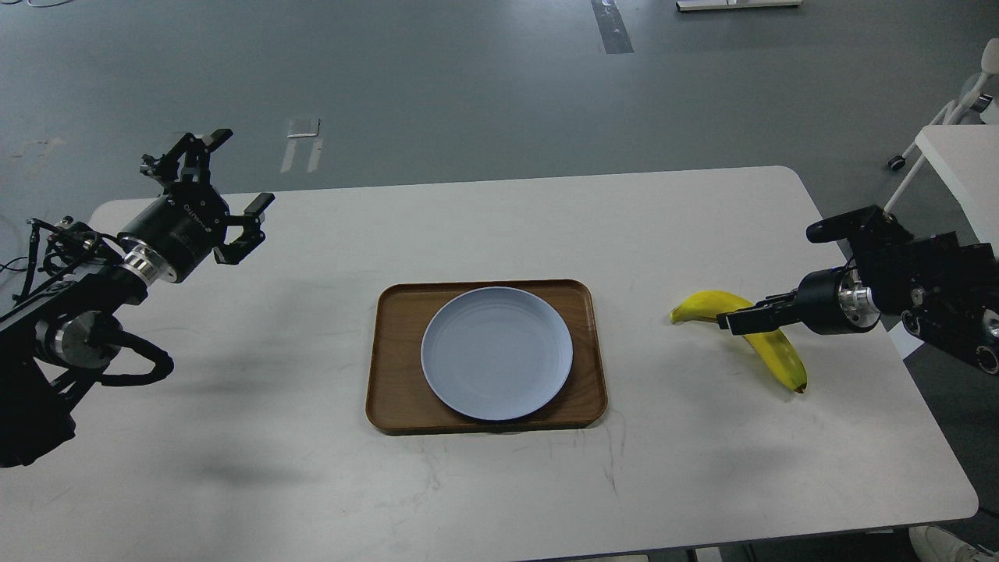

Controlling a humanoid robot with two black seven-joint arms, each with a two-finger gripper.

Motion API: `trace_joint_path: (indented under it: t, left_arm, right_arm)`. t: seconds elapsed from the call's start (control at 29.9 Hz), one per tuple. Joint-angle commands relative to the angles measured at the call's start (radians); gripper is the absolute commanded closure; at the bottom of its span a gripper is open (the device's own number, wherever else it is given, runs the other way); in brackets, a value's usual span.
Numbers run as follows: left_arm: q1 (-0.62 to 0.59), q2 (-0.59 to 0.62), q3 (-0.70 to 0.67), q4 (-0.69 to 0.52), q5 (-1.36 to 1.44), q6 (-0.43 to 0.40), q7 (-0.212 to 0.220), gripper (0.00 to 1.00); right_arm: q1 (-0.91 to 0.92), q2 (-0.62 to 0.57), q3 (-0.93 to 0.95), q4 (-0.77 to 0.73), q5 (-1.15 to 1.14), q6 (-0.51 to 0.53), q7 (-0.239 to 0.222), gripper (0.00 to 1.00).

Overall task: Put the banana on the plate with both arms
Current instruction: 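Reach the right gripper to the yellow banana, grasp and lift it, then carry the banana with the right gripper and lower it onto the plate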

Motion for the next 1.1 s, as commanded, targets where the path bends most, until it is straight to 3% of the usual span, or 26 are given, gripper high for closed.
trace_joint_path:
  t: [0.0,0.03,0.07,0.13,0.27,0.53,0.77,0.87,1.07]
  left_arm:
    - [0.0,0.0,-0.001,0.0,0.0,0.0,0.0,0.01]
    - [0.0,0.0,-0.001,0.0,0.0,0.0,0.0,0.01]
    - [0.0,0.0,-0.001,0.0,0.0,0.0,0.0,0.01]
    - [0.0,0.0,0.001,0.0,0.0,0.0,0.0,0.01]
    - [0.0,0.0,-0.001,0.0,-0.002,0.0,-0.002,0.01]
    - [0.0,0.006,-0.001,-0.001,-0.002,0.0,-0.002,0.01]
    - [0.0,0.008,-0.002,-0.004,-0.002,0.0,-0.002,0.01]
    - [-0.002,0.006,-0.002,-0.005,-0.002,0.0,-0.002,0.01]
    - [-0.002,0.002,-0.002,-0.006,-0.002,0.0,-0.002,0.01]
  right_arm:
    - [-0.004,0.005,-0.017,-0.002,0.0,-0.005,0.0,0.4]
    - [-0.004,0.004,-0.025,-0.002,0.0,-0.008,0.0,0.52]
    - [-0.003,0.003,-0.041,0.0,0.0,-0.02,0.0,0.74]
    - [-0.003,0.002,-0.055,0.0,0.0,-0.032,0.0,0.86]
    - [-0.004,-0.006,-0.08,0.001,0.0,-0.054,0.0,1.0]
    - [0.063,-0.056,-0.072,0.062,0.002,-0.057,0.0,1.0]
    - [0.258,-0.113,-0.071,0.239,0.014,-0.048,0.0,1.0]
    - [0.347,-0.095,-0.069,0.266,0.023,-0.022,0.0,1.0]
    - [0.419,0.088,-0.08,0.259,0.146,0.064,0.0,1.0]
